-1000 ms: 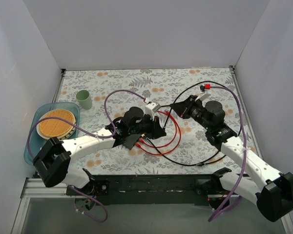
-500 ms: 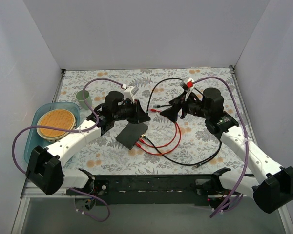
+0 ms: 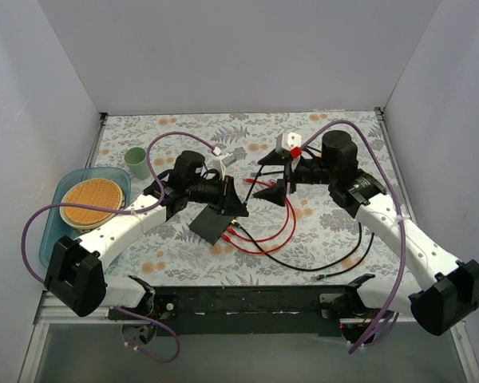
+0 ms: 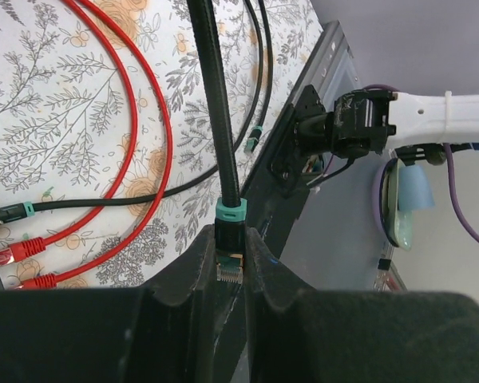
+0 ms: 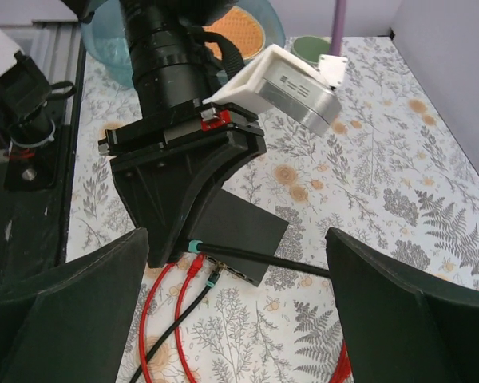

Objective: Insert the plug into the switch port

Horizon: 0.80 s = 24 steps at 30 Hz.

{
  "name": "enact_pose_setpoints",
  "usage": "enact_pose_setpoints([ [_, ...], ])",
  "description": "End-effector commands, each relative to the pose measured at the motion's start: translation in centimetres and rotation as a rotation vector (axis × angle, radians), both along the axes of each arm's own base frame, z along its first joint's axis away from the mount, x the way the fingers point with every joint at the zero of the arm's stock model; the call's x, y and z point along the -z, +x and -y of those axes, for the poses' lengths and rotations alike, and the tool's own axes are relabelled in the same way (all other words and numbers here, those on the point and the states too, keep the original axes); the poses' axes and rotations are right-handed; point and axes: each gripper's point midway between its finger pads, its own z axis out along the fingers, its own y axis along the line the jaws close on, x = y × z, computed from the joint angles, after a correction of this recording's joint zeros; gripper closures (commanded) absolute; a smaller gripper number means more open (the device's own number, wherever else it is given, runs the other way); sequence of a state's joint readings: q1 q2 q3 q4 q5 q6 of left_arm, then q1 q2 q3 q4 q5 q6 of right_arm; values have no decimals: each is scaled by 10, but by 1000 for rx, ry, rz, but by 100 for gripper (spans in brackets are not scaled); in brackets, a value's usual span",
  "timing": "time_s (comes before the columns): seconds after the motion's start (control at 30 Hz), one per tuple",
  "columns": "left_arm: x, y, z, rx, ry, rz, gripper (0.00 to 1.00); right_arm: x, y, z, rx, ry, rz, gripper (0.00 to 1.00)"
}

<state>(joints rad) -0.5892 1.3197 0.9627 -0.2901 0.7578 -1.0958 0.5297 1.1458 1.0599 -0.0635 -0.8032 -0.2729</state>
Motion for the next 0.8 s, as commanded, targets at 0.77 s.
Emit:
enact_pose_setpoints([
  [0.77,-53,-1,-14,-10,-54,224,100,79,-7,-33,-103,-301,-74,34],
])
